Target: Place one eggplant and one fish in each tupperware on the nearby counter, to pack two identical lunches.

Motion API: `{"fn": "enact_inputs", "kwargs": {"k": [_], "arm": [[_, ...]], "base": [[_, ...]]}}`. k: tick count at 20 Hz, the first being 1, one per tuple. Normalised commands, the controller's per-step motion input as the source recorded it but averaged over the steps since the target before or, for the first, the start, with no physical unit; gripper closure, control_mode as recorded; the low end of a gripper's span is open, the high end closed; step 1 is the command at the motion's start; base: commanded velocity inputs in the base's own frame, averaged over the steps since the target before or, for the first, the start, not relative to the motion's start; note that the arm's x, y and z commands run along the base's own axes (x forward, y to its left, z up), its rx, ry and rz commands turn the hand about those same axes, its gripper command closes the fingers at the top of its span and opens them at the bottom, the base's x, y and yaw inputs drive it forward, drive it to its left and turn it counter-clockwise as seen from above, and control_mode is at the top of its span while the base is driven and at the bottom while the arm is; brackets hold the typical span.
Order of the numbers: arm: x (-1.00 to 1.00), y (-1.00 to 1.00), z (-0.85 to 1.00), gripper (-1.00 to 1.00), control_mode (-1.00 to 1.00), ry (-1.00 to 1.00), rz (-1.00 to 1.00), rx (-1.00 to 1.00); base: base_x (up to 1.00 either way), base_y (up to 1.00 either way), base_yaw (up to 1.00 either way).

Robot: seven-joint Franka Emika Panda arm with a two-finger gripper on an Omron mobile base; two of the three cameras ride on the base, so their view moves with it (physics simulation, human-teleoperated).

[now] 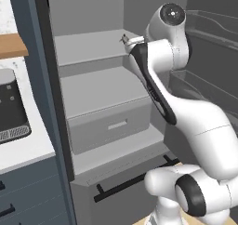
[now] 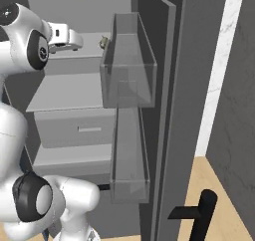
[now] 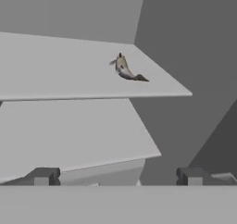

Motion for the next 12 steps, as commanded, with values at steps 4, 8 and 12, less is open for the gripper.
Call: {"fn": "enact_inputs", "kwargs": {"k": [4, 8, 12], "arm": [[0.53, -0.08, -0.12, -1.00, -1.00, -0.02, 0.00, 0.00], [0.55, -0.08, -0.04, -1.00, -1.00, 0.00, 0.00, 0.00], [0.58, -0.01, -0.01, -1.00, -1.00, 0.00, 0.00, 0.00]], "base": [[0.00, 0.00, 0.00], [0.00, 0.00, 0.00], [0.00, 0.00, 0.00]]}}
